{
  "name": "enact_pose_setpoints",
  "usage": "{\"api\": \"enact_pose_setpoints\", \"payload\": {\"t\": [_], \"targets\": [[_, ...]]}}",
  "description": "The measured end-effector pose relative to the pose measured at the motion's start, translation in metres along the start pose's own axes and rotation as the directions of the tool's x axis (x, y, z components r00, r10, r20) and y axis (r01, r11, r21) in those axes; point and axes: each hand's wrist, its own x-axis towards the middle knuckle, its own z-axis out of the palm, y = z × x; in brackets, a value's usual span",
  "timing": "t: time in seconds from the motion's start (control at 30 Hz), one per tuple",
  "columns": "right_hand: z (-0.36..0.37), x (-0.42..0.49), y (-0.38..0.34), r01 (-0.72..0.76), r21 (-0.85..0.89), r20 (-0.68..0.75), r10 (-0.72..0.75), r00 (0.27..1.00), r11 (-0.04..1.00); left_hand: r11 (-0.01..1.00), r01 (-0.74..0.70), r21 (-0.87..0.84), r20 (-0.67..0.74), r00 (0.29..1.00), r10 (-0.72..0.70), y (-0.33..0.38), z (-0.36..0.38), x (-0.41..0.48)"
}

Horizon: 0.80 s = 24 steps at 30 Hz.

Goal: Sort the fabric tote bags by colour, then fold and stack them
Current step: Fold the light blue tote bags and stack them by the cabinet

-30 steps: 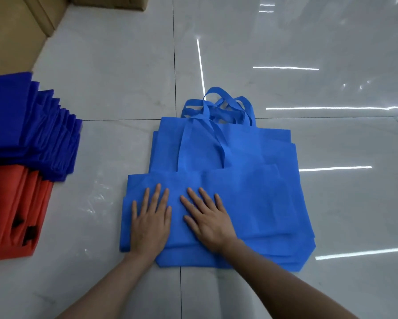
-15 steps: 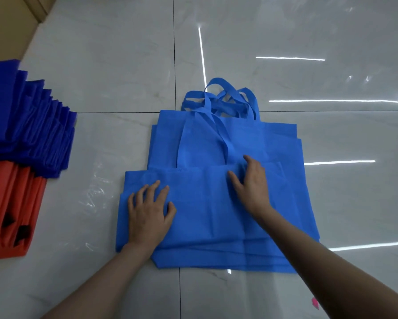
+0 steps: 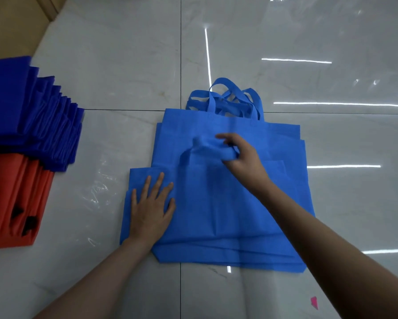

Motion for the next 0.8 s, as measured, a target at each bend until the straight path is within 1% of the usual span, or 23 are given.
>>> {"api": "enact_pose_setpoints", "payload": {"t": [0.03,0.07,0.1,0.13,0.2,0.27,0.33,0.4,0.43,0.5,0.53,0.57,0.63,0.67,0.7,0.77,0.8], "targets": [[0.000,-0.016,0.004,0.149,-0.163,0.034,-0.145,0.989,0.975,1.000,0.001,-0.002,0.011,1.000,-0.001,0.000,-0.001,0.000],[0.002,-0.032,0.012,0.283,-0.309,0.103,-0.264,0.959,0.908,1.000,0.005,-0.003,0.016,1.000,-0.005,-0.001,-0.002,-0.001],[0.007,-0.049,0.022,0.380,-0.428,0.181,-0.334,0.925,0.820,1.000,0.011,0.002,0.019,1.000,-0.011,-0.001,-0.004,-0.002],[0.012,-0.066,0.033,0.431,-0.519,0.240,-0.358,0.902,0.738,1.000,0.014,0.016,0.018,1.000,-0.014,-0.001,-0.005,-0.003],[0.025,-0.098,0.053,0.435,-0.657,0.288,-0.327,0.900,0.616,0.998,0.001,0.064,-0.020,1.000,0.000,0.002,-0.009,-0.007],[0.036,-0.123,0.066,0.363,-0.743,0.253,-0.266,0.930,0.563,0.993,-0.028,0.112,-0.113,0.993,0.041,0.007,-0.016,-0.009],[0.041,-0.137,0.072,0.253,-0.769,0.177,-0.185,0.967,0.586,0.989,-0.032,0.145,-0.196,0.979,0.060,0.012,-0.026,-0.008],[0.042,-0.139,0.072,0.163,-0.766,0.114,-0.119,0.986,0.621,0.993,0.005,0.117,-0.250,0.968,0.025,0.019,-0.039,-0.003],[0.040,-0.138,0.073,0.149,-0.758,0.109,-0.102,0.989,0.635,0.997,0.018,0.080,-0.258,0.966,0.003,0.021,-0.044,0.001],[0.035,-0.133,0.076,0.177,-0.724,0.153,-0.095,0.984,0.667,0.998,0.000,-0.069,-0.274,0.962,-0.019,0.021,-0.049,0.016],[0.031,-0.129,0.078,0.202,-0.699,0.186,-0.099,0.978,0.686,0.986,0.001,-0.169,-0.246,0.968,-0.043,0.021,-0.049,0.026],[0.026,-0.126,0.079,0.230,-0.676,0.221,-0.105,0.970,0.700,0.962,0.030,-0.272,-0.172,0.982,-0.080,0.024,-0.050,0.035],[0.019,-0.122,0.081,0.272,-0.648,0.279,-0.111,0.954,0.711,0.862,0.153,-0.483,0.048,0.988,-0.149,0.031,-0.051,0.054],[0.017,-0.121,0.082,0.288,-0.639,0.299,-0.115,0.947,0.714,0.811,0.223,-0.541,0.150,0.974,-0.168,0.035,-0.050,0.062],[0.016,-0.121,0.083,0.296,-0.628,0.310,-0.118,0.944,0.720,0.795,0.268,-0.544,0.220,0.960,-0.173,0.038,-0.049,0.067],[0.016,-0.122,0.082,0.293,-0.606,0.309,-0.121,0.943,0.740,0.838,0.296,-0.458,0.305,0.938,-0.165,0.042,-0.046,0.074],[0.015,-0.123,0.082,0.290,-0.605,0.305,-0.120,0.945,0.741,0.866,0.285,-0.411,0.320,0.934,-0.156,0.043,-0.044,0.076]]}}
